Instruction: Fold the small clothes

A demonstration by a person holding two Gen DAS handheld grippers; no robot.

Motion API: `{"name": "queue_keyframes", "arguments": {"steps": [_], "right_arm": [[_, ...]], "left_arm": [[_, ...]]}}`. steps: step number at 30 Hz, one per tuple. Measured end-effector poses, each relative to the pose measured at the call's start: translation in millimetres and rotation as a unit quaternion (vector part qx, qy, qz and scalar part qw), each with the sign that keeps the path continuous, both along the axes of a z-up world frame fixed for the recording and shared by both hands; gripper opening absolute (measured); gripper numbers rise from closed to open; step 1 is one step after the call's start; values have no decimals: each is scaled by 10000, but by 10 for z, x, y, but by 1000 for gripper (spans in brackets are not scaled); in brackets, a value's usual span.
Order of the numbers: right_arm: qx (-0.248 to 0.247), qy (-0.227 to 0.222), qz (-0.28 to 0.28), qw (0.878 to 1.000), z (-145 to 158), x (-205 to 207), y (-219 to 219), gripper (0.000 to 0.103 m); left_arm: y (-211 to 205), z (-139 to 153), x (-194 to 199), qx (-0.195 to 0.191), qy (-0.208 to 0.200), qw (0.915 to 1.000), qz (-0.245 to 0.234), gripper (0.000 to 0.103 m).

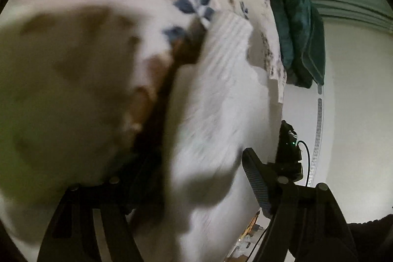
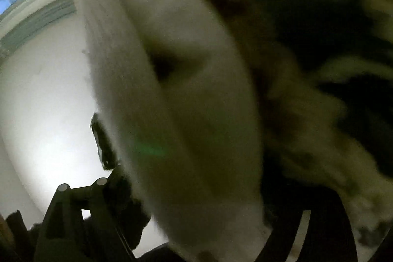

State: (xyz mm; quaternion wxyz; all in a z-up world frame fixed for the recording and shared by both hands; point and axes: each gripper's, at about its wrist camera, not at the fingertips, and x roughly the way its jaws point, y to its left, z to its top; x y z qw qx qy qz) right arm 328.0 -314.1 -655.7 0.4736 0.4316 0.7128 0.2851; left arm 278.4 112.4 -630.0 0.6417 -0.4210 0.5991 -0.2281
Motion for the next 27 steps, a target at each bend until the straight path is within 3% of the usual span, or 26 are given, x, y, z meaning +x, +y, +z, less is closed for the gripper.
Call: {"name": "queue_keyframes", "arguments": {"steps": [3, 5, 6, 8, 13, 16, 22, 27], "right_arm": [[-25, -140, -12, 9999, 26, 41, 114, 84], [-154, -227, -4, 9996, 66, 51, 180, 56], [-196, -238, -65, 9995, 91, 55, 184, 55], [-317, -360, -128, 9988, 189, 78, 196, 48], [-435, -666, -266, 9965, 606, 264, 314, 45], [-370, -906, -374, 9945, 908, 588, 391, 44], [-339, -1395, -420, 9887, 1270, 1706, 672, 44], [-461, -1608, -473, 9848, 1164, 2859, 887, 44]], "left_arm": [[-141, 57, 53, -49, -158, 9998, -72, 69], [-241, 163, 82, 145, -294, 9993, -182, 50], [-260, 204, 92, 240, -322, 9990, -221, 28], [-264, 344, 106, 375, -447, 9981, -202, 26], [-250, 783, 309, 528, -703, 9959, -198, 24], [-162, 1067, 580, 544, -905, 9943, -162, 24], [31, 1477, 1609, 832, -1311, 9878, -107, 25], [206, 1387, 2632, 1052, -1489, 9832, -65, 25]]}}
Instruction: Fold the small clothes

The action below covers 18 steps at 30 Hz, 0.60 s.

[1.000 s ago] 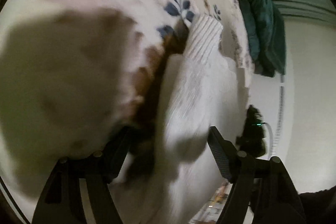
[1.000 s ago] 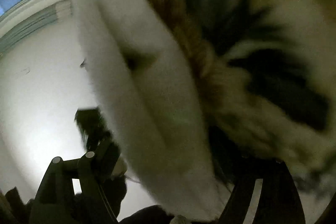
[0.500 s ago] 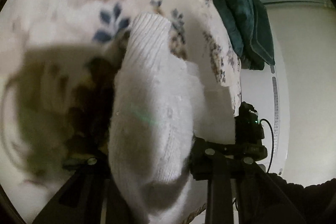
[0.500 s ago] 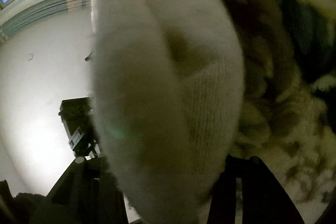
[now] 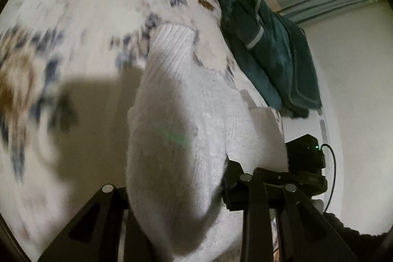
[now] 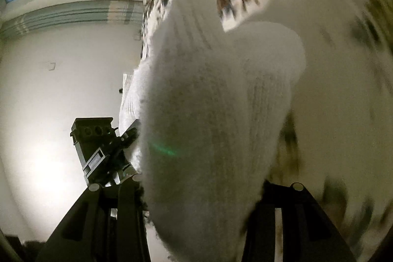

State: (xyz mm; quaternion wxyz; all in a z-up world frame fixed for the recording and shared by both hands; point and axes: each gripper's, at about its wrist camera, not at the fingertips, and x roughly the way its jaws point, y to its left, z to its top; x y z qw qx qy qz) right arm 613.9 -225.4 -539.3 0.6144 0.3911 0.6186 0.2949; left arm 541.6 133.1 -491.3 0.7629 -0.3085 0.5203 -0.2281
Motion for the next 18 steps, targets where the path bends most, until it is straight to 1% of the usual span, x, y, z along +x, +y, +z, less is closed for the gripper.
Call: {"name": "queue_keyframes", "arguments": {"steps": [2, 3, 5, 8, 10, 12, 13, 15, 16, 17, 18], "right_arm": [[-127, -64, 34, 9999, -116, 475, 118, 44], [-156, -88, 49, 9998, -159, 618, 129, 44], [-249, -68, 58, 9997, -321, 1010, 150, 44], [-394, -17, 54, 9992, -539, 1385, 104, 45], [-438, 124, 64, 9989, -704, 1580, 105, 46], [-537, 275, 124, 9981, -816, 1695, 103, 52], [-621, 320, 192, 9974, -843, 1706, 125, 59], [-894, 312, 346, 9949, -793, 1779, 197, 65], [-1114, 266, 401, 9926, -700, 1603, 165, 71], [-1394, 230, 419, 9891, -637, 1549, 205, 79], [-1724, 161, 454, 9838, -587, 1454, 191, 82]], "left_arm": [[-3, -92, 370, 129, -24, 9999, -21, 25], [-2, -173, 588, 185, -41, 9998, -35, 25], [8, -317, 835, 227, -13, 9997, -67, 25], [9, -579, 1132, 230, 117, 9996, -88, 26], [9, -743, 1258, 345, 261, 9990, -131, 27], [5, -868, 1325, 435, 403, 9981, -152, 30], [15, -904, 1329, 454, 458, 9978, -158, 33], [54, -904, 1285, 411, 549, 9976, -126, 36], [77, -882, 1242, 443, 567, 9974, -90, 41], [95, -851, 1172, 619, 593, 9963, -33, 46], [112, -828, 1109, 811, 601, 9949, 22, 55]]}}
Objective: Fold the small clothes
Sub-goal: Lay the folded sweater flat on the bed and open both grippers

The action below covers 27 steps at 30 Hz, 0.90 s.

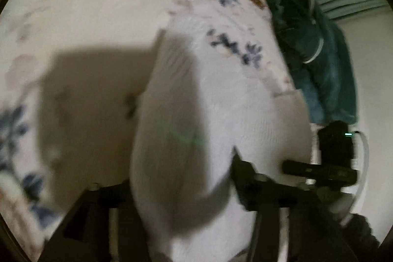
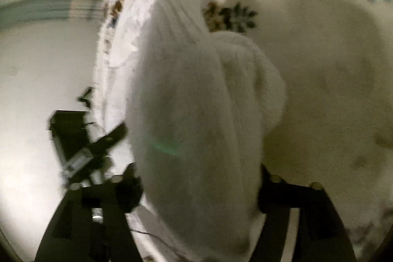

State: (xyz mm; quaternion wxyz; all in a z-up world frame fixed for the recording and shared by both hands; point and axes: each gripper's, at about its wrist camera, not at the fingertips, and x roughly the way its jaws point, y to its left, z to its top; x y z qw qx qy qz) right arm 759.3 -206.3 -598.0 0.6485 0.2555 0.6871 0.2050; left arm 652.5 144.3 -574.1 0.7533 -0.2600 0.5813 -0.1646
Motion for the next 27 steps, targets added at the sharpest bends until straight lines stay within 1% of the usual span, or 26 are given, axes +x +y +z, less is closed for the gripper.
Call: {"name": "queue_keyframes", "arguments": {"steps": [1, 2, 3, 4, 5, 6, 7, 8, 10, 11, 12, 13, 15, 18, 19, 22, 23, 24, 27], "right_arm": [[-439, -161, 115, 9988, 88, -109, 32, 87], [-1018, -437, 246, 9935, 203, -193, 73, 95], [-1450, -644, 333, 9868, 276, -174, 142, 98], [-1810, -789, 364, 9796, 380, -251, 238, 99], [-2103, -854, 344, 9733, 431, -365, 259, 99], [-2335, -919, 246, 9677, 473, -457, 269, 99], [-2492, -975, 185, 9633, 460, -578, 202, 99], [-2624, -1013, 116, 9595, 466, -715, 176, 99], [-2841, -938, -75, 9542, 459, -900, 222, 99], [-2888, -844, -189, 9535, 412, -940, 213, 99], [-2944, -810, -250, 9519, 359, -1025, 175, 101], [-3037, -838, -288, 9486, 344, -1079, 167, 103], [-3258, -962, -278, 9401, 398, -1117, 265, 103], [-3586, -1175, -290, 9256, 608, -1270, 323, 103], [-3679, -1263, -289, 9208, 701, -1331, 333, 103], [-3810, -1438, -370, 9126, 975, -1537, 375, 103], [-3835, -1484, -391, 9107, 1079, -1667, 341, 103], [-3802, -1500, -432, 9117, 1196, -1791, 228, 103], [-3894, -1614, -496, 9055, 1564, -2097, 242, 103]], "left_arm": [[-4, 43, -84, 341, -25, 9994, 28, 63], [-15, 101, -173, 611, -153, 9980, 25, 64], [-32, 179, -313, 927, -343, 9951, 31, 70], [-35, 210, -400, 1199, -423, 9919, 57, 83], [-36, 231, -483, 1372, -476, 9894, 92, 89], [-47, 242, -617, 1612, -521, 9855, 114, 98], [-45, 230, -682, 1752, -511, 9831, 124, 101], [-52, 208, -771, 1886, -495, 9807, 146, 101], [-58, 172, -928, 2002, -481, 9783, 241, 103], [-62, 161, -976, 2003, -476, 9782, 271, 103], [-73, 151, -1012, 2012, -388, 9784, 282, 103], [-100, 171, -1043, 2125, -411, 9756, 368, 103], [-160, 247, -1088, 2288, -504, 9713, 413, 103], [-289, 405, -1145, 2678, -693, 9600, 434, 103], [-354, 478, -1180, 2833, -787, 9549, 407, 103], [-477, 675, -1307, 3126, -930, 9446, 381, 103], [-506, 746, -1358, 3186, -954, 9423, 377, 103], [-527, 805, -1390, 3227, -977, 9407, 382, 103], [-604, 1073, -1569, 3275, -1056, 9382, 365, 103]]}}
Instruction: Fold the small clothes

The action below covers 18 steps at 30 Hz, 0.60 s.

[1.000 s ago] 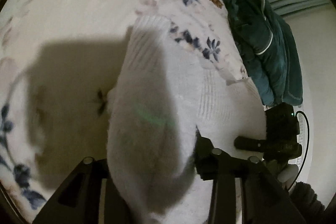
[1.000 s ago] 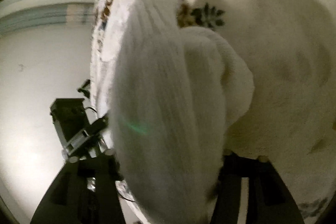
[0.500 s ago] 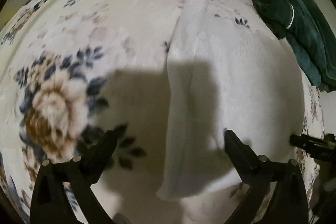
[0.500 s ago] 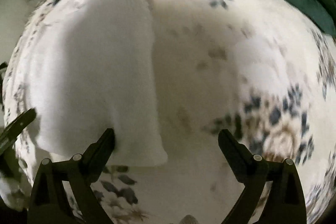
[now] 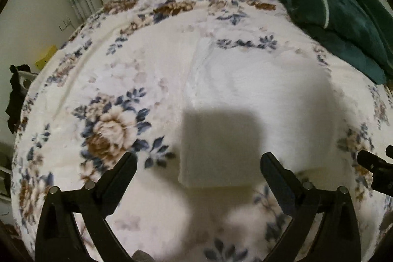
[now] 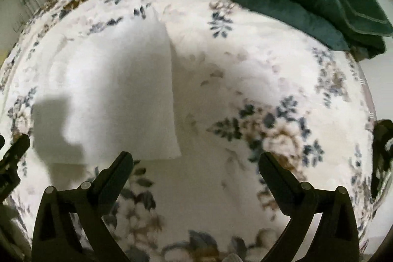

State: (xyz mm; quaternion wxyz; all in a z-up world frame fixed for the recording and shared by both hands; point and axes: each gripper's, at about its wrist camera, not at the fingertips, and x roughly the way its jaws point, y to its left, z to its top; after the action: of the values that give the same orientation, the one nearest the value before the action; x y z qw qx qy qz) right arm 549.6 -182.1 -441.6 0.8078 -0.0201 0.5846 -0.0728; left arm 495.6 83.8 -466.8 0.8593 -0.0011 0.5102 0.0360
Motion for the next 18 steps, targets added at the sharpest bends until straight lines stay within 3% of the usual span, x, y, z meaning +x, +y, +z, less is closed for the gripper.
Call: {"name": "queue_keyframes", "arguments": {"steps": [3, 9, 18], "right_arm": [[-107, -112, 10, 9999, 379, -247, -10, 103], [-205, -548, 135, 9982, 1419, -866, 16, 103], [-176, -1332, 184, 9908, 3183, -1883, -67, 103]], "left_arm": [[-72, 343, -184, -26, -83, 10000, 23, 103], [-200, 1286, -687, -60, -406, 9992, 18, 103], [-351, 2673, -1445, -84, -1019, 9947, 103, 103]]}}
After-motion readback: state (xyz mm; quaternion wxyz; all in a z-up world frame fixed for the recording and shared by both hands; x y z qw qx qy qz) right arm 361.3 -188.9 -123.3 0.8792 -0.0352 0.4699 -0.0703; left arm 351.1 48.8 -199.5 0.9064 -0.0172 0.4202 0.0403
